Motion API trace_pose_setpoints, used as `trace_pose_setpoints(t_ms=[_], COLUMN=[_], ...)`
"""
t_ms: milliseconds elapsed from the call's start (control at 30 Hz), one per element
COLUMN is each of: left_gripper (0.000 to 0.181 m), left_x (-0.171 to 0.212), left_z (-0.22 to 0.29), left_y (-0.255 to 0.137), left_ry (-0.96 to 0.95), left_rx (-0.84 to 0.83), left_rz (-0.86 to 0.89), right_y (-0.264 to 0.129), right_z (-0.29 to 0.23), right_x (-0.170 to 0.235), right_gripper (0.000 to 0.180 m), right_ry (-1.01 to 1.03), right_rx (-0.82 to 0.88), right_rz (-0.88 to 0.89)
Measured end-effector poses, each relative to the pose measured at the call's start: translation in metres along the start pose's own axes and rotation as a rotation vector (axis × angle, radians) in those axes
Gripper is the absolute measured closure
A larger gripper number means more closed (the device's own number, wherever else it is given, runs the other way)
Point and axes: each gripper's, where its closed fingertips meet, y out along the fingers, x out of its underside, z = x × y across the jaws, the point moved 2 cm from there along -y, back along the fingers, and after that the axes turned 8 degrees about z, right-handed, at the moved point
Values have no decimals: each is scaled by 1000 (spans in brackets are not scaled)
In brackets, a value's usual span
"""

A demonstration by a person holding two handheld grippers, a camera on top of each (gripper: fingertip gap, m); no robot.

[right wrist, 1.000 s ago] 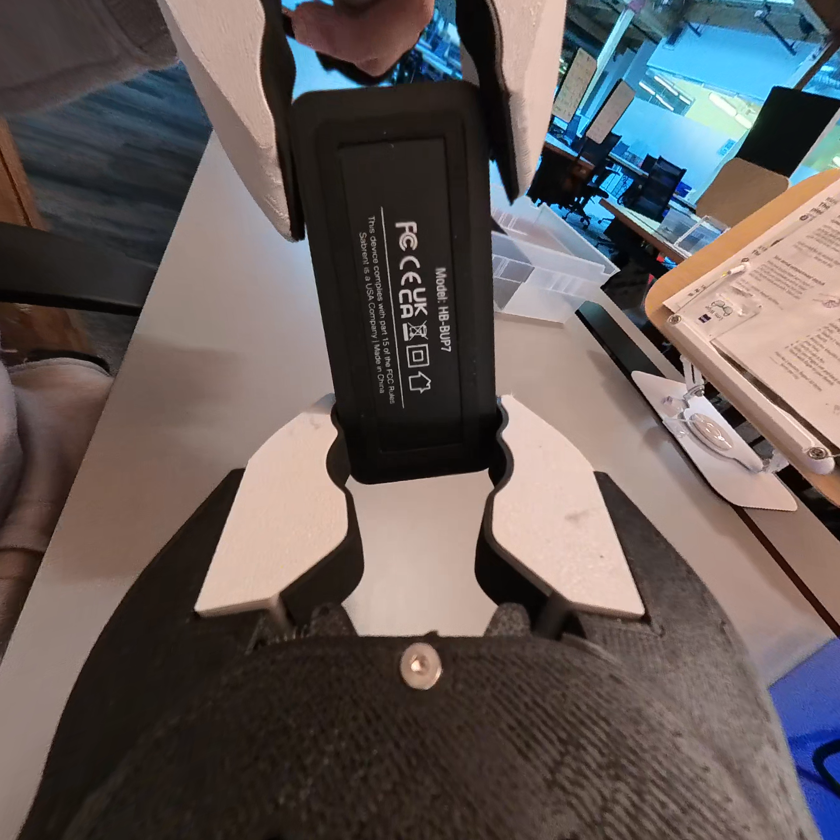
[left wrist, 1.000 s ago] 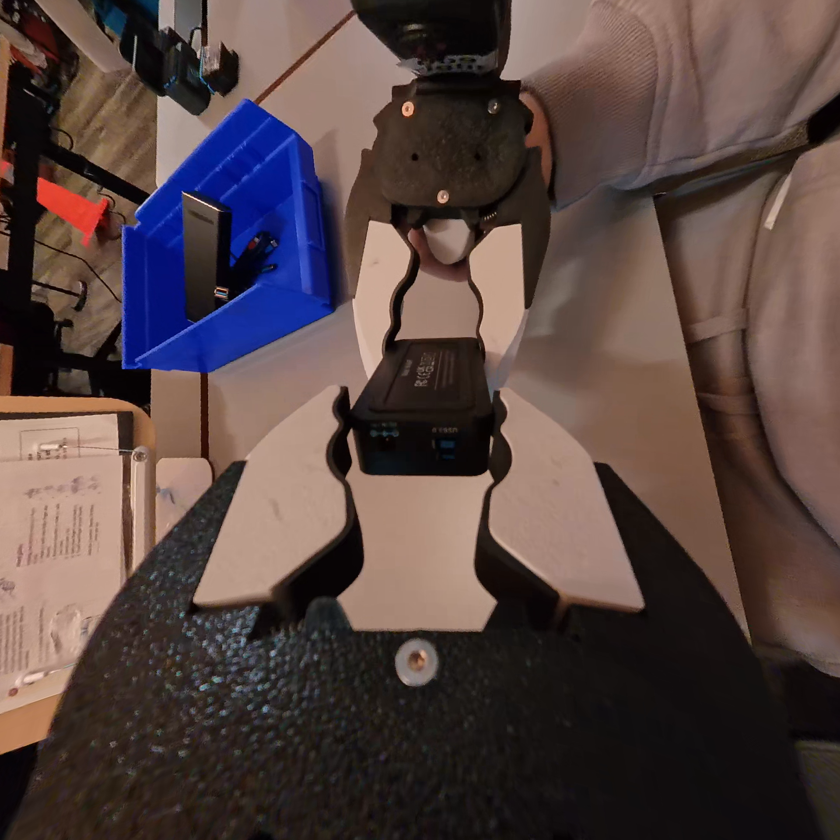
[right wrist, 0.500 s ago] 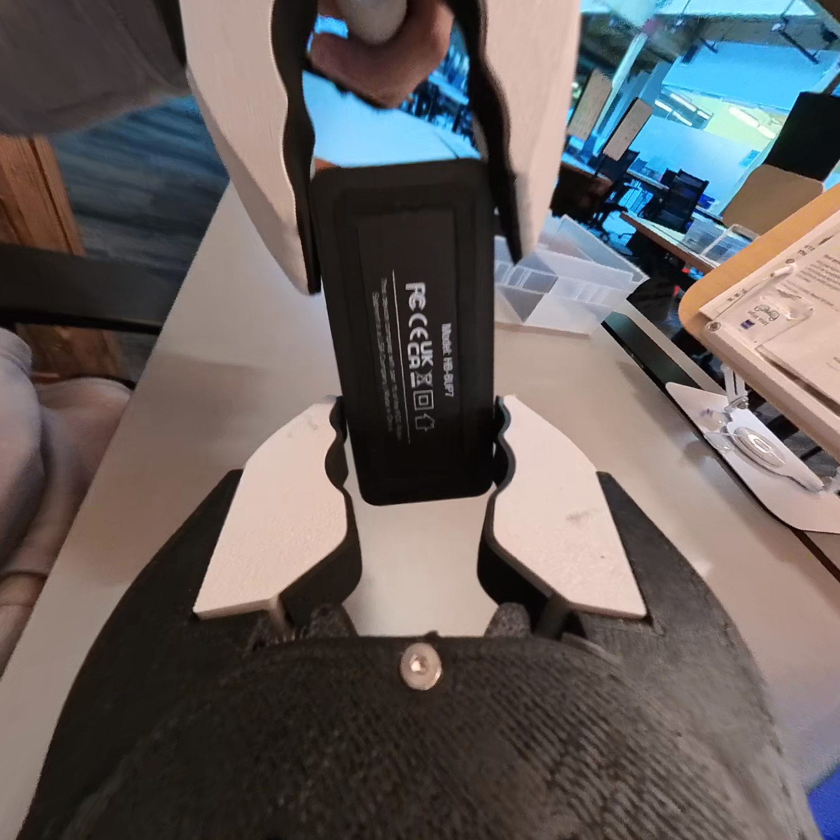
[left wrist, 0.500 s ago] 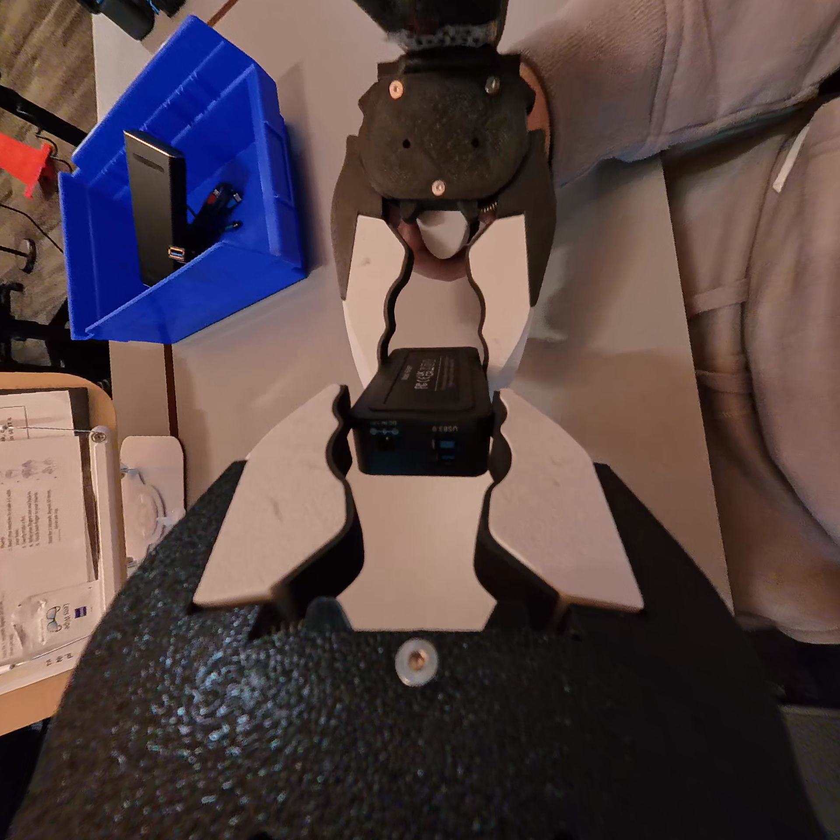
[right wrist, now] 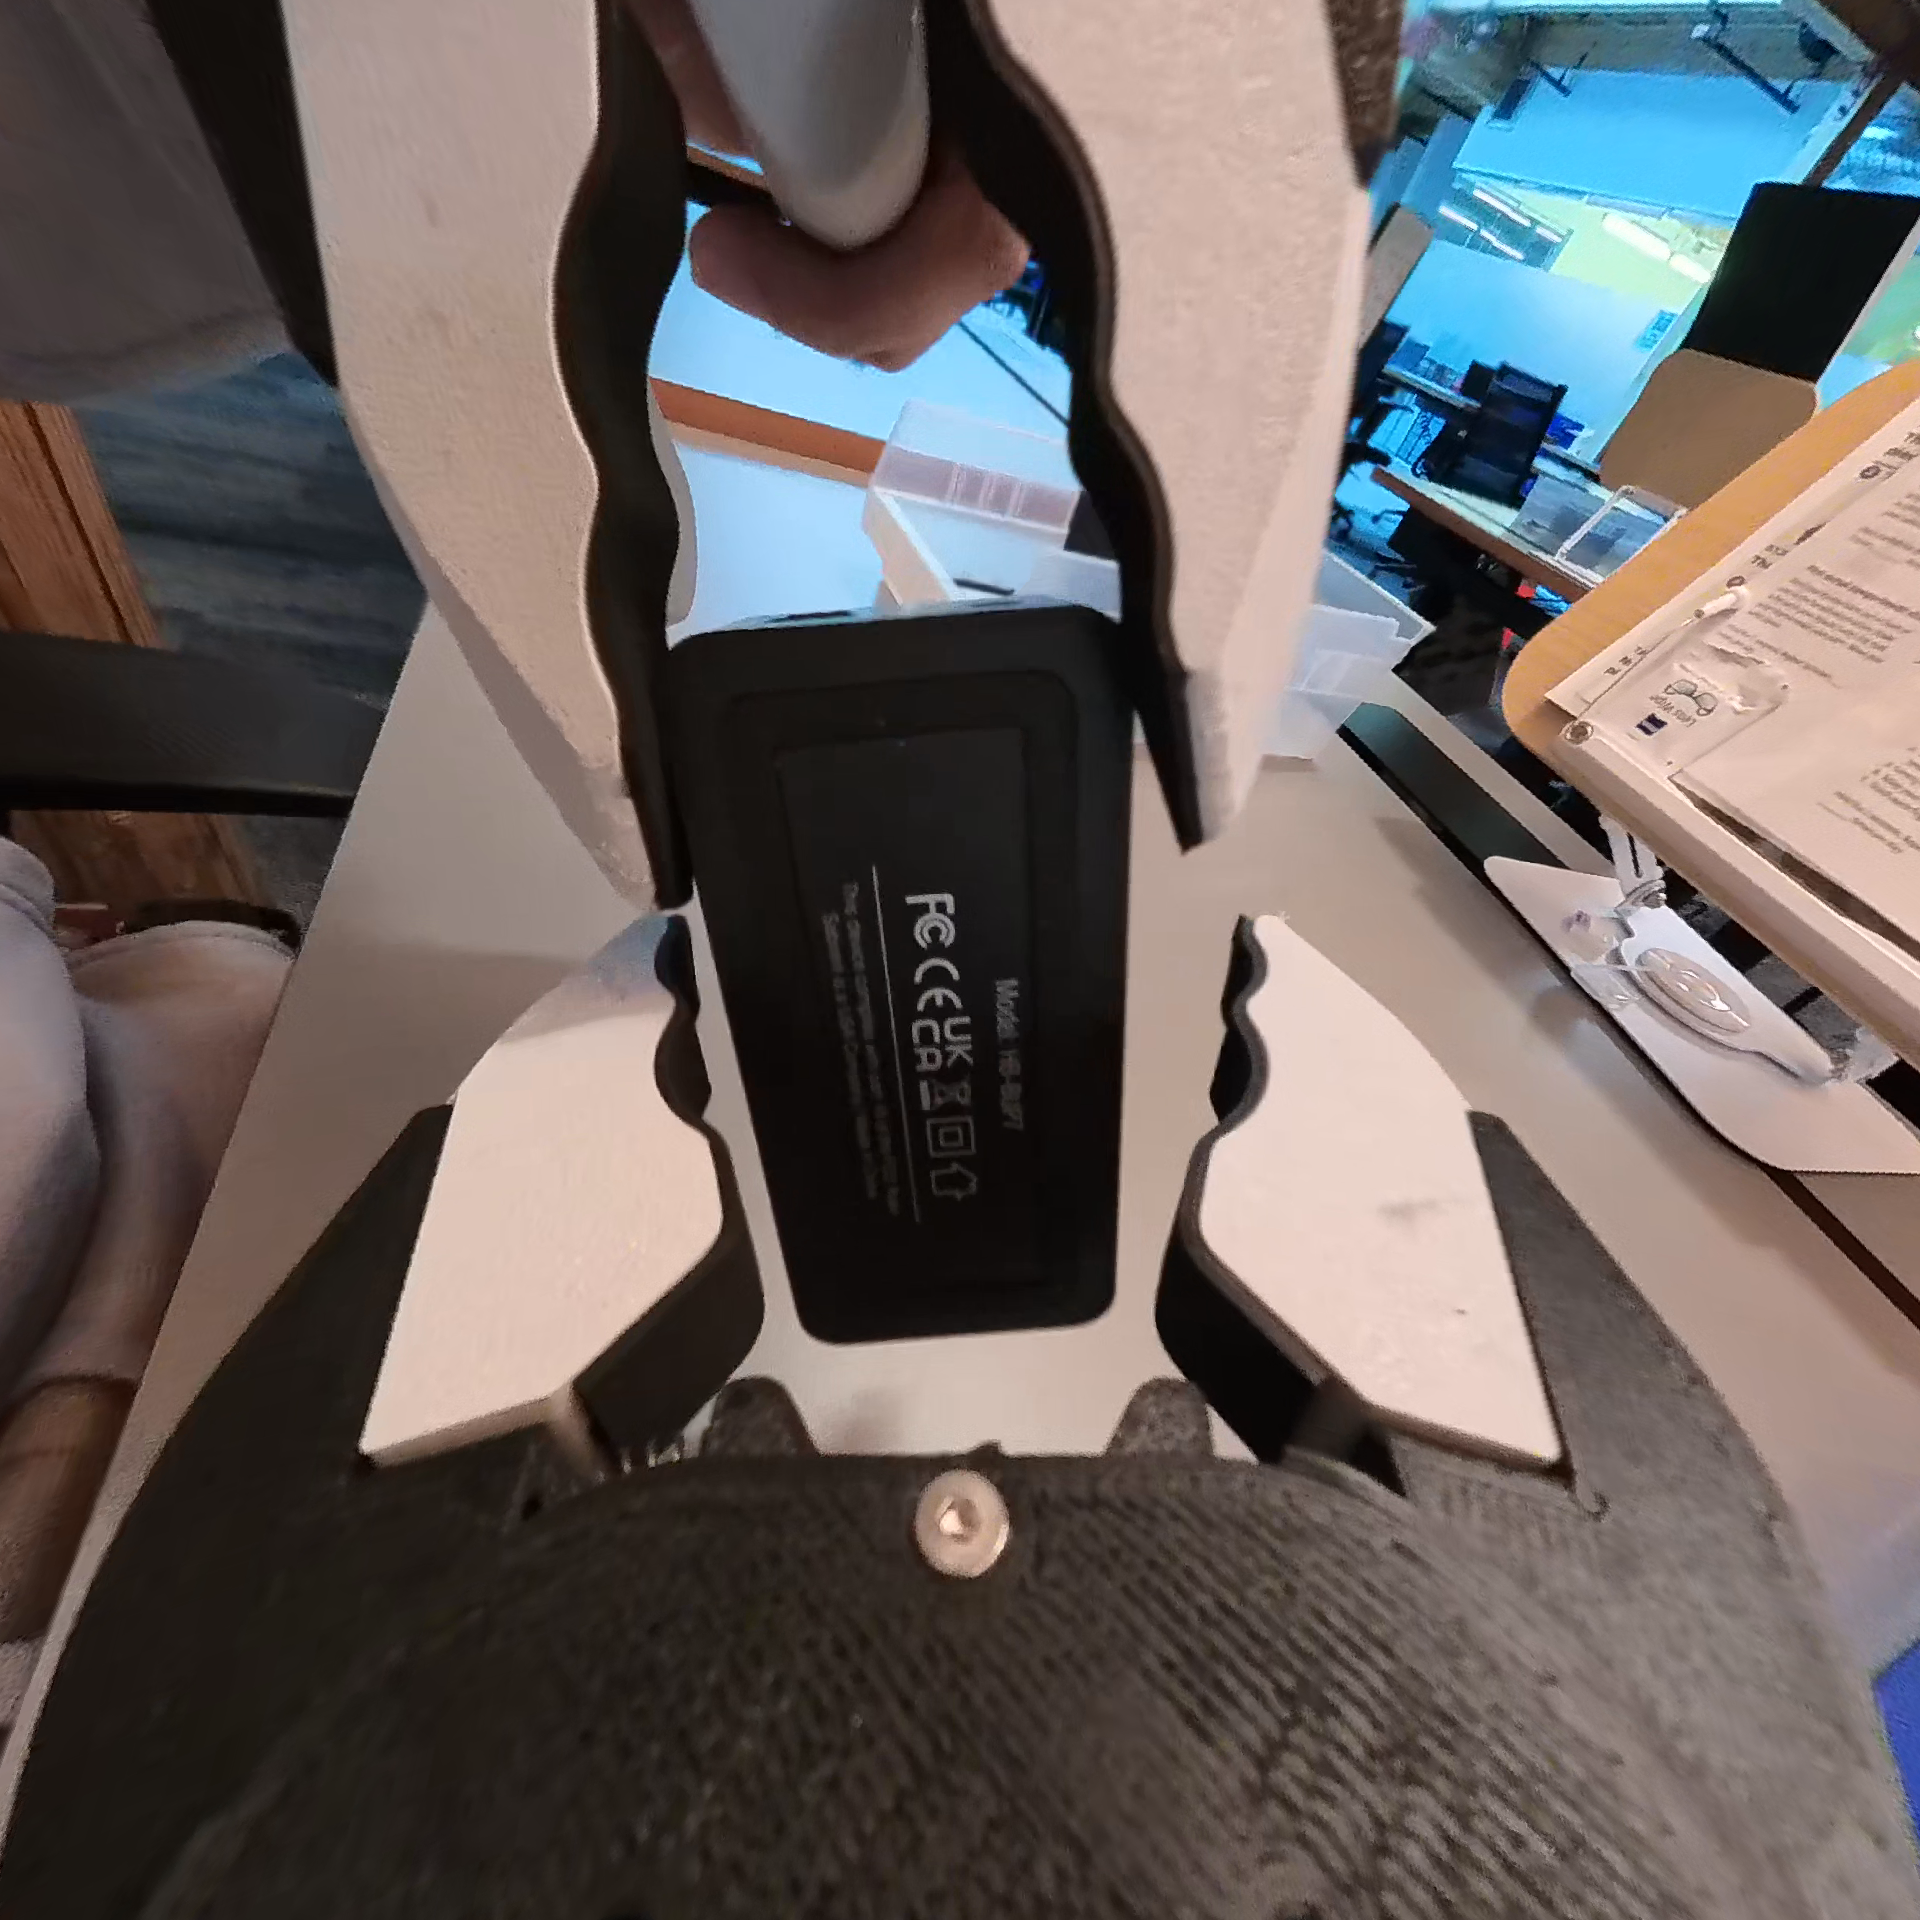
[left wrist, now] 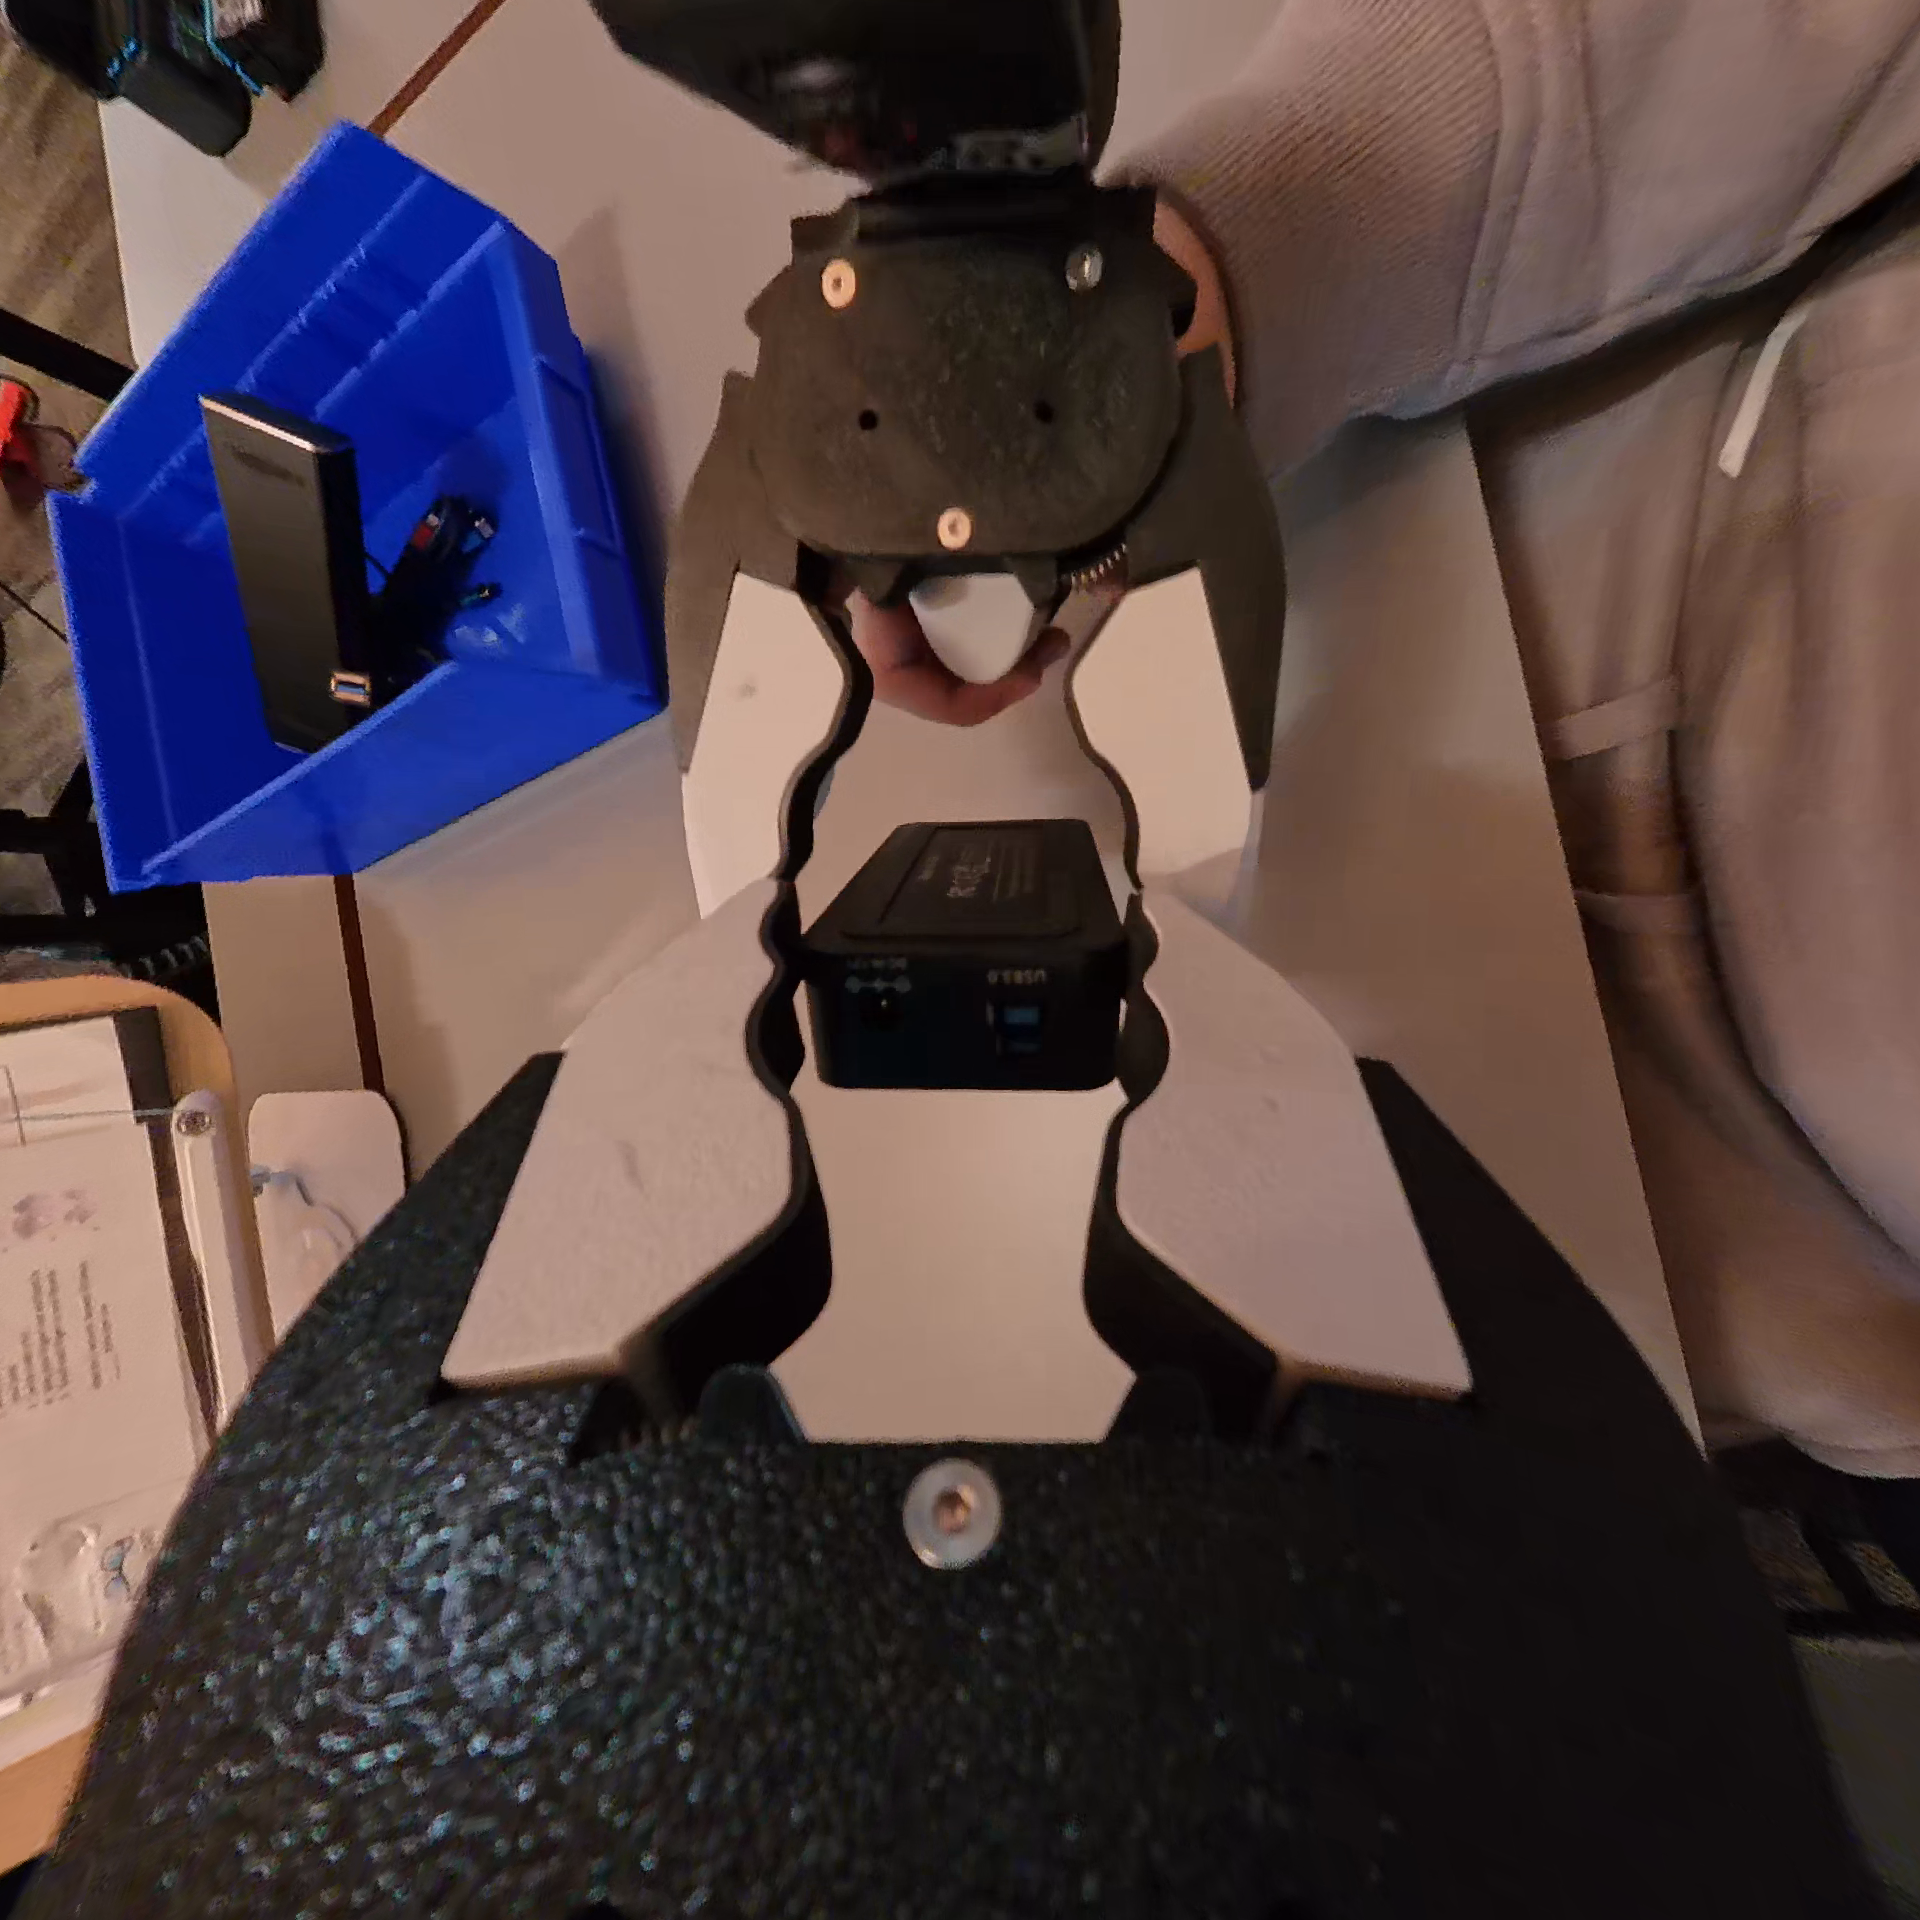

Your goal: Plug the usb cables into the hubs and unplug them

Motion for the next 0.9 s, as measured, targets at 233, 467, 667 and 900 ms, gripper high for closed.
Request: trace_pose_setpoints(t_ms=[233, 467, 667, 900], left_gripper=[122, 122, 122, 122], left_x=[-2, -1, -8, -7], left_z=[-6, -6, -5, -5], left_y=[4, 6, 12, 17], left_ry=[8, 5, 34, 59], left_rx=[2, 21, 45, 65], left_rz=[-28, -43, -78, -179], right_y=[-4, -1, 6, 8], right_z=[3, 1, -1, 1], right_x=[0, 1, 8, 15], right_gripper=[89, 98, 96, 102], right_ry=[11, 33, 56, 41], right_rx=[14, -1, 0, 30], right_rz=[-15, -2, -23, -68])
